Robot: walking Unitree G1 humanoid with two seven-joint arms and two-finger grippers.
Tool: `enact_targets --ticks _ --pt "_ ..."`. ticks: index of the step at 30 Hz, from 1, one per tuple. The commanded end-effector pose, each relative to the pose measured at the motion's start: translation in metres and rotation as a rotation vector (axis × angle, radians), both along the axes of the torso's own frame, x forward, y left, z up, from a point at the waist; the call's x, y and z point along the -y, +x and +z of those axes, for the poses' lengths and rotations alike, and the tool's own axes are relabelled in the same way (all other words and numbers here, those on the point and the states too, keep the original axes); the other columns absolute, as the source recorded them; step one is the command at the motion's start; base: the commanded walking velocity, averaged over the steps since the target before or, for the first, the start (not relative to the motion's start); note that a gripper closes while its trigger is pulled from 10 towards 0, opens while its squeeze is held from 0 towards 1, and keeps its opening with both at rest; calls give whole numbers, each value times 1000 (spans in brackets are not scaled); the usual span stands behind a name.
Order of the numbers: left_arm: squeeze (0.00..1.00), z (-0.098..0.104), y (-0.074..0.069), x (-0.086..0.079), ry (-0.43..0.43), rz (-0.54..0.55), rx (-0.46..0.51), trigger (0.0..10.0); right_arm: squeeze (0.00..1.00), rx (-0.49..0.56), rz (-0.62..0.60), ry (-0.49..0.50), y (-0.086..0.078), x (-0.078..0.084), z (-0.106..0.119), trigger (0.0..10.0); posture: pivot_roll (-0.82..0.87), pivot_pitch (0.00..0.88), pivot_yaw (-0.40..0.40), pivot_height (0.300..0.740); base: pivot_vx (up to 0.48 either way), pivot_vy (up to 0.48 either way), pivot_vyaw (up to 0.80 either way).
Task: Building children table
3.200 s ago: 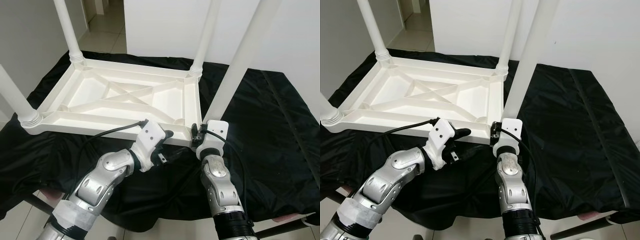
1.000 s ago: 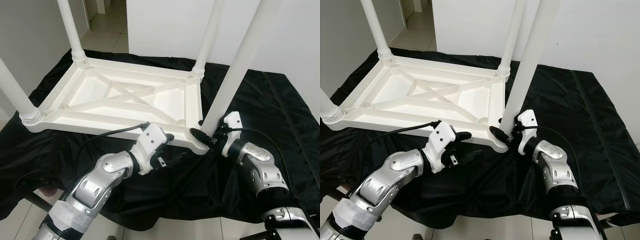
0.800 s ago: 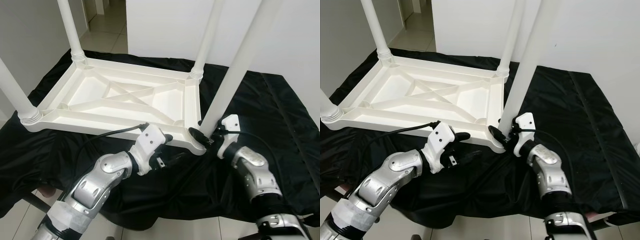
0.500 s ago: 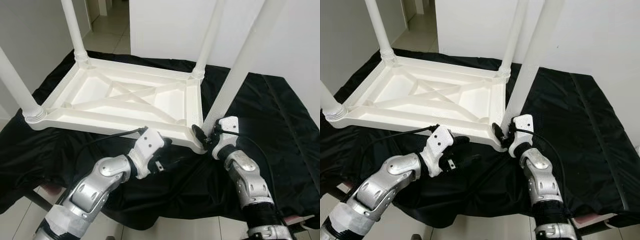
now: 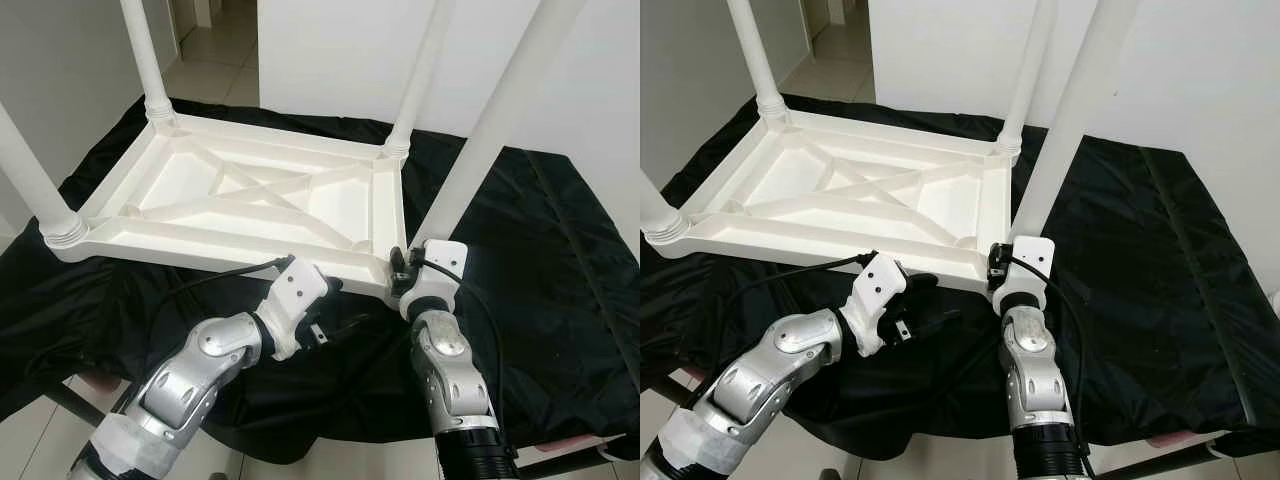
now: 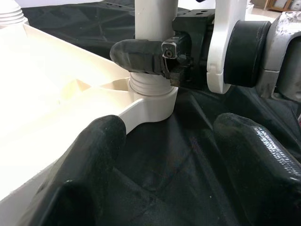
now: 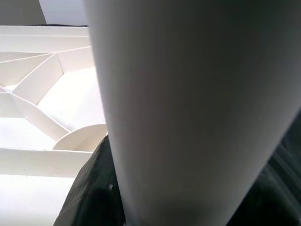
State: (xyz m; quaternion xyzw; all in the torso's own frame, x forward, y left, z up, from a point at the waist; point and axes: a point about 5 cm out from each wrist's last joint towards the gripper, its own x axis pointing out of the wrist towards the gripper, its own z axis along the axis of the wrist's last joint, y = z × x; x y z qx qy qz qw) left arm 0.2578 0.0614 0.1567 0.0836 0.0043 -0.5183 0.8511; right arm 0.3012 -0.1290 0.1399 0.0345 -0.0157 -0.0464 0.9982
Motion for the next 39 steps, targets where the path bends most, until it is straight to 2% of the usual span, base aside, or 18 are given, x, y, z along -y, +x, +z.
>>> enact_targets --ticks 1,3,4,10,13,14,15,16,18,24,29,34,36,39 --pt "0 1 -4 3 7 -66 1 10000 0 -66 -24 3 -8 1 -13 10000 25 46 -83 740 0 0 0" --pt "0 1 -4 3 8 -67 2 10000 0 -62 -20 3 -8 2 -12 10000 25 46 -83 740 0 0 0" --pt "0 2 -4 4 7 -68 3 10000 1000 -53 -20 4 -8 4 -11 10000 24 45 -81 740 0 0 0" --pt "0 1 -4 4 7 -71 4 10000 1000 -18 17 -16 -11 6 -8 10000 22 40 -81 740 0 0 0" --pt "0 0 -4 5 9 -72 4 10000 1000 -18 49 15 -10 8 -7 10000 22 40 -81 740 0 0 0" --pt "0 0 -4 5 8 -72 3 10000 976 -16 121 5 -8 10 -5 10000 16 32 -79 740 0 0 0" --pt "0 0 -4 5 8 -72 3 10000 976 -16 121 5 -8 10 -5 10000 16 32 -79 740 0 0 0" --pt "0 0 -4 6 10 -73 5 10000 0 -19 179 -3 -5 11 -3 10000 15 29 -78 740 0 0 0" --pt "0 0 -4 6 10 -73 5 10000 0 -19 179 -3 -5 11 -3 10000 15 29 -78 740 0 0 0" --pt "0 0 -1 4 19 -74 11 10000 0 -10 336 -77 5 20 -1 10000 16 23 -78 740 0 0 0" --pt "0 1 3 2 29 -65 24 10000 0 57 496 -152 11 24 7 10000 17 20 -73 740 0 0 0" --pt "0 3 8 -3 42 -47 37 10000 0 51 573 -175 20 30 9 10000 20 19 -71 740 0 0 0" --pt "0 4 11 -6 58 -40 50 10000 0 29 665 -187 24 33 7 10000 26 20 -70 740 0 0 0" --pt "0 4 12 -7 61 -38 53 10000 0 18 698 -192 24 33 5 10000 27 21 -70 740 0 0 0"
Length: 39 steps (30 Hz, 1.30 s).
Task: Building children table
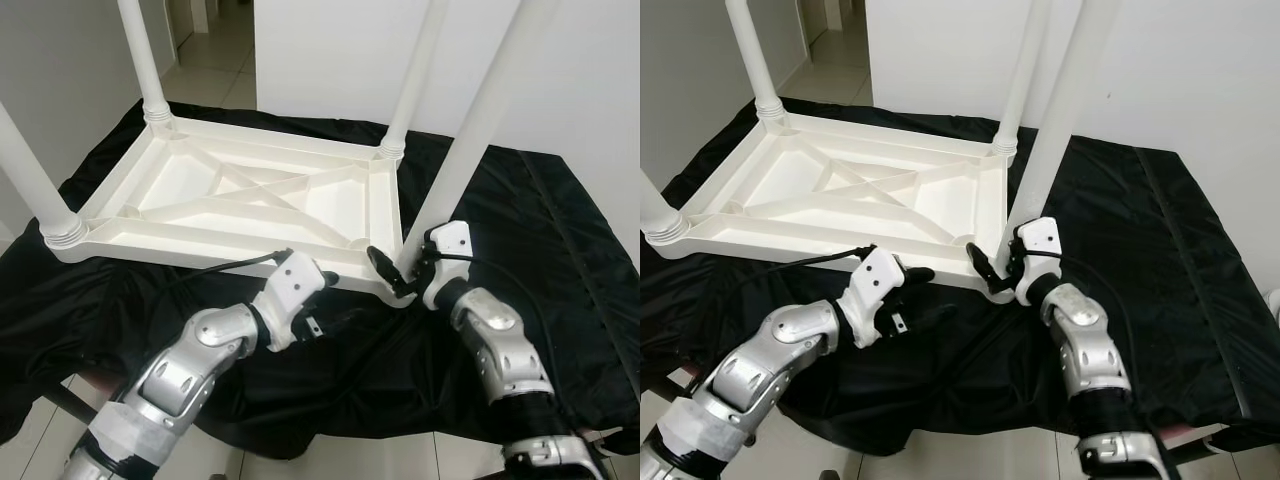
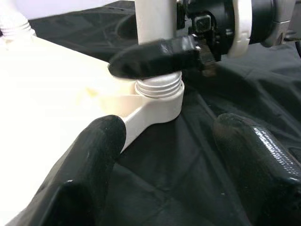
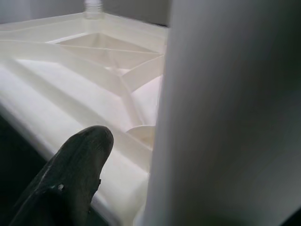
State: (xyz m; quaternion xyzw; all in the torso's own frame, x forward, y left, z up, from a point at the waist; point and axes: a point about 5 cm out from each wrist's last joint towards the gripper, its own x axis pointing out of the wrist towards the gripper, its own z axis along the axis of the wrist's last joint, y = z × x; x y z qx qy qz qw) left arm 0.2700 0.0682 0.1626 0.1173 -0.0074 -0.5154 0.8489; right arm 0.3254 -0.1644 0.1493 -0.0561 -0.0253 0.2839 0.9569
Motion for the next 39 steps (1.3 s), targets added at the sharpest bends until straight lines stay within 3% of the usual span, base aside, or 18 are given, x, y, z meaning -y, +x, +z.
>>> enact_targets --ticks 1,6,7,8,10,11,24,25,32,36,39 --pt "0 -1 -1 0 16 -38 -4 10000 0 -20 31 -6 0 -2 -4 10000 27 21 -70 740 0 0 0" --pt "0 -1 -1 1 14 -31 5 10000 0 -58 83 -70 5 5 -14 10000 33 24 -70 740 0 0 0" --pt "0 -1 -2 2 12 -32 6 10000 0 -65 97 -76 6 5 -15 5255 38 24 -69 740 0 0 0" --pt "0 -2 -4 4 9 -35 5 10000 0 -68 109 -78 7 6 -16 3176 38 24 -69 740 0 0 0" --pt "0 -2 -5 5 8 -38 3 10000 0 -68 116 -81 8 6 -16 3176 42 24 -70 740 0 0 0" --pt "0 -2 -6 6 5 -43 2 10000 0 -72 122 -86 8 7 -17 0 42 24 -70 740 0 0 0" --pt "0 -3 -8 9 -1 -55 -1 10000 0 -100 146 -53 7 8 -24 0 42 31 -70 740 0 0 0" --pt "0 -2 -8 8 -1 -55 -1 10000 0 -104 125 -48 7 9 -26 10000 37 35 -68 740 0 0 0" --pt "0 -2 -8 10 -6 -53 -3 10000 0 -77 -53 -45 7 9 -27 10000 31 50 -72 740 0 0 0" --pt "0 -2 -8 10 -6 -52 -3 10000 0 -72 -65 -41 7 8 -27 10000 28 54 -73 740 0 0 0" --pt "0 -3 -9 10 -8 -51 -7 10000 0 -67 -150 -14 2 1 -26 10000 26 68 -75 740 0 0 0"
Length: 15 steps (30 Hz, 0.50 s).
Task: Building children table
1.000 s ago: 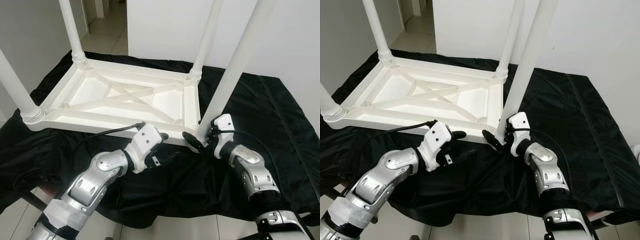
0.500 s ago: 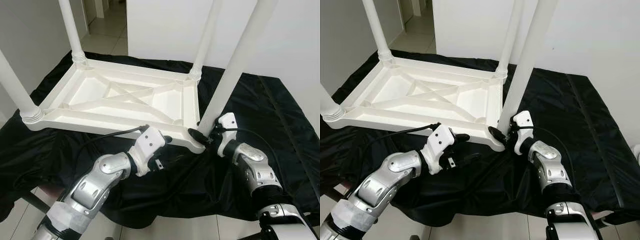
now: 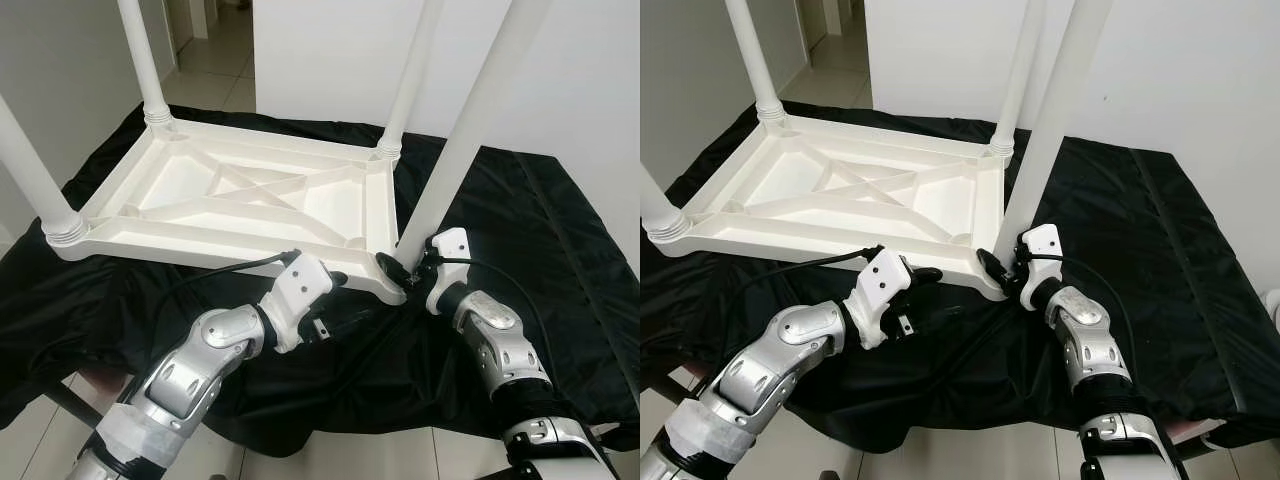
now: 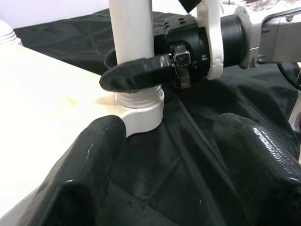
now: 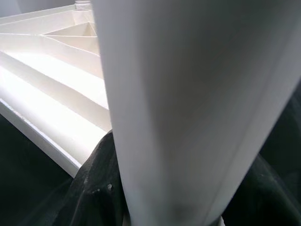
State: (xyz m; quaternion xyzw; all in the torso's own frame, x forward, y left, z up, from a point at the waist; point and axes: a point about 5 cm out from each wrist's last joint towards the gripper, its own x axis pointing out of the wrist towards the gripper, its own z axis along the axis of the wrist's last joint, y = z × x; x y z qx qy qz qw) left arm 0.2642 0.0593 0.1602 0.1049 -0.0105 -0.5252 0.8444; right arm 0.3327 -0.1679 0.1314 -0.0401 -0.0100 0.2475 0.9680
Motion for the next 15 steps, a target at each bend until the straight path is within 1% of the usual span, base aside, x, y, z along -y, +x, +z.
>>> enact_targets --ticks 1,2,3,5,7,9,12,13,14,15 --pt "0 0 -3 1 15 -29 3 10000 0 -35 -72 -39 -5 -3 -8 10000 26 68 -75 740 0 0 0" --pt "0 -1 -4 1 12 -28 -1 10000 0 -56 -261 10 -13 -9 -11 10000 25 71 -74 740 0 0 0" --pt "0 -1 -5 1 11 -28 -2 10000 0 -60 -354 25 -17 -10 -12 10000 22 72 -72 740 0 0 0" --pt "0 -1 -5 1 11 -28 -2 10000 0 -58 -364 25 -18 -10 -12 10000 22 72 -72 740 0 0 0" --pt "0 -2 -6 2 11 -34 -7 10000 0 -57 -499 56 -24 -18 -15 10000 15 75 -68 740 0 0 0" --pt "0 -2 -6 3 12 -40 -10 10000 0 -59 -649 119 -29 -26 -16 10000 10 76 -62 740 0 0 0" --pt "0 -2 -6 3 12 -40 -10 10000 0 -59 -649 119 -29 -26 -16 10000 10 76 -62 740 0 0 0" --pt "0 -2 -5 3 11 -42 -10 10000 0 -61 -692 143 -30 -29 -16 10000 6 75 -58 740 0 0 0" --pt "0 -2 -5 4 11 -45 -10 10000 0 -47 -683 158 -30 -38 -12 10000 3 75 -54 740 0 0 0" --pt "0 -2 -5 4 11 -45 -10 10000 0 -47 -683 158 -30 -38 -12 10000 3 75 -54 740 0 0 0"
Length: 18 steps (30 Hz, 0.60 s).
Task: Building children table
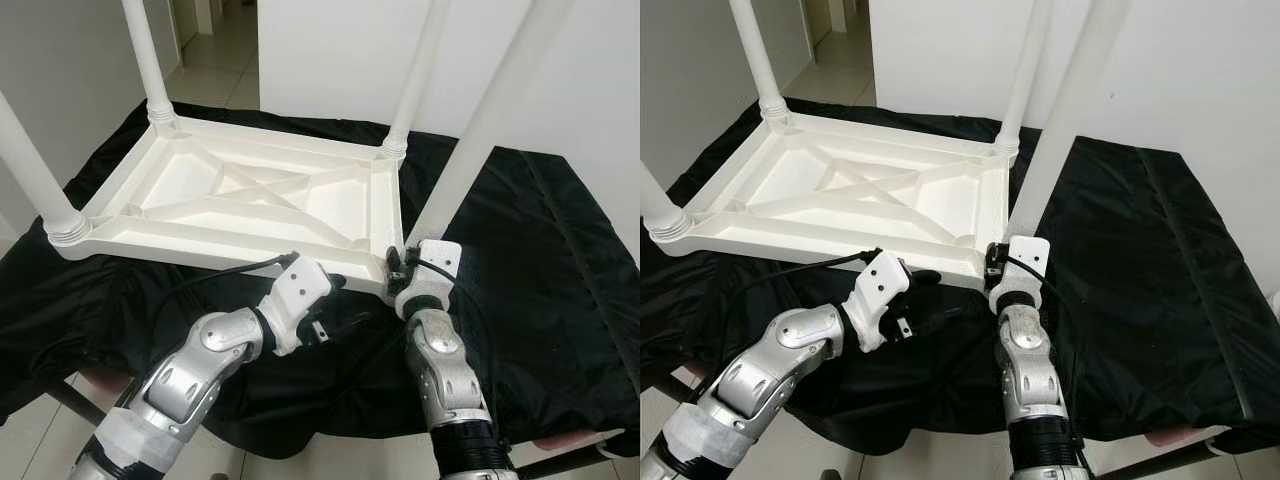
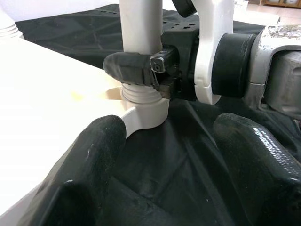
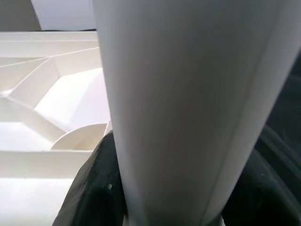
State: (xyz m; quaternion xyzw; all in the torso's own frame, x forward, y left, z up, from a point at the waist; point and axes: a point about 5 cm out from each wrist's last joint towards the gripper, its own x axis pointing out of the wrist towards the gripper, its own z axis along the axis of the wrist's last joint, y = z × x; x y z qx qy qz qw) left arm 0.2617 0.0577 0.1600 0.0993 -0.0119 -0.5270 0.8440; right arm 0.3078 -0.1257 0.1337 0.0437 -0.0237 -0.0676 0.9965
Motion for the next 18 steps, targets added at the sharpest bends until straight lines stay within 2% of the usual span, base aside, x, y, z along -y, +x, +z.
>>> enact_targets --ticks 1,2,4,11,12,18 --pt "0 -1 -2 2 22 -41 -6 10000 0 -64 -45 -3 -5 5 -14 10000 3 75 -54 740 0 0 0" --pt "0 -1 -2 3 21 -44 -6 10000 0 -51 -31 0 -4 -1 -12 10000 3 75 -54 740 0 0 0" --pt "0 -1 -2 3 22 -48 -6 10000 0 -46 -25 -3 -4 -3 -8 10000 2 73 -50 740 0 0 0" --pt "0 0 -2 2 24 -49 -3 10000 0 -47 -34 -10 -7 -1 -5 10000 10 70 -52 740 0 0 0" --pt "0 0 -2 1 24 -47 -2 10000 1000 -31 -18 -2 -7 -1 -3 10000 13 69 -52 740 0 0 0" --pt "0 0 -2 1 24 -44 -2 10000 1000 28 30 18 -8 -2 5 10000 15 67 -58 740 0 0 0"
